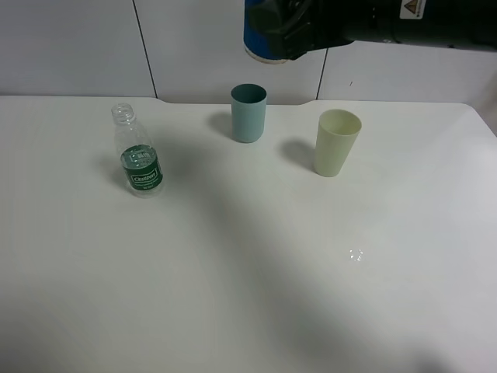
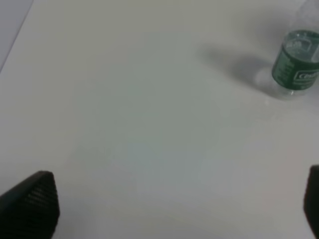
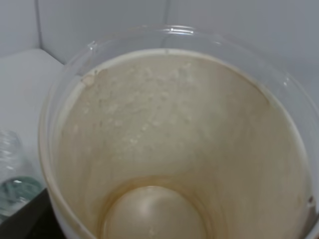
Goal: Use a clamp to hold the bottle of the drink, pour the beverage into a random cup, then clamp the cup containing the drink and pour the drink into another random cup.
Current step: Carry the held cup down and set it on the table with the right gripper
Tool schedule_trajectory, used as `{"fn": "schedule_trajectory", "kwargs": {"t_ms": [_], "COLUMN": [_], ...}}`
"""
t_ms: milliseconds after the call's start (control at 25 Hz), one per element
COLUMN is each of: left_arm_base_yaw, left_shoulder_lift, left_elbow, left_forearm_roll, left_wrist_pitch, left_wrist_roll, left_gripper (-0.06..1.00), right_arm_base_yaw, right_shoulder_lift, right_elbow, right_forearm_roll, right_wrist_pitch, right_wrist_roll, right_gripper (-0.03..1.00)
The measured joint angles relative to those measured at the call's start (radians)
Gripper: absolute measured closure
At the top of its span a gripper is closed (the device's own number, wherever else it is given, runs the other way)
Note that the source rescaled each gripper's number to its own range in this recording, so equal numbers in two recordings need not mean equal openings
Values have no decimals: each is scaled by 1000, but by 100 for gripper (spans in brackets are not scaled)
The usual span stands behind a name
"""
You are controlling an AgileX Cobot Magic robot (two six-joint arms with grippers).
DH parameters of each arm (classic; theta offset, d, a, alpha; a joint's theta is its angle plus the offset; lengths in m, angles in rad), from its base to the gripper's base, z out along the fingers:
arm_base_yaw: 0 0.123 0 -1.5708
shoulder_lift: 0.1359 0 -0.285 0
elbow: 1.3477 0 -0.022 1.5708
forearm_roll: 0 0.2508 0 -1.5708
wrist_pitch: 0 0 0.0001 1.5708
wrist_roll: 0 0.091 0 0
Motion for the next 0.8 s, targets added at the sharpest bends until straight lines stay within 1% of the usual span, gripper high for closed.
{"fn": "schedule_trajectory", "kwargs": {"t_ms": [40, 80, 160, 240, 320, 400, 640, 680, 800], "left_arm_base_yaw": [0, 0, 0, 0, 0, 0, 0, 0, 0], "left_shoulder_lift": [0, 0, 0, 0, 0, 0, 0, 0, 0], "left_elbow": [0, 0, 0, 0, 0, 0, 0, 0, 0], "left_forearm_roll": [0, 0, 0, 0, 0, 0, 0, 0, 0], "left_wrist_pitch": [0, 0, 0, 0, 0, 0, 0, 0, 0], "left_wrist_roll": [0, 0, 0, 0, 0, 0, 0, 0, 0], "left_gripper": [-6, -6, -6, -6, -6, -6, -6, -6, -6], "right_arm_base_yaw": [19, 33, 57, 79, 86, 86, 86, 86, 86], "right_shoulder_lift": [6, 14, 37, 79, 123, 160, 249, 298, 352], "right_elbow": [0, 0, 0, 0, 0, 0, 0, 0, 0], "right_forearm_roll": [85, 182, 322, 448, 522, 544, 559, 560, 560], "right_wrist_pitch": [-2, -2, -2, -4, -7, -13, -52, -64, -79], "right_wrist_roll": [-92, -158, -270, -367, -419, -431, -432, -430, -427], "right_gripper": [97, 97, 97, 97, 97, 97, 97, 97, 97]}}
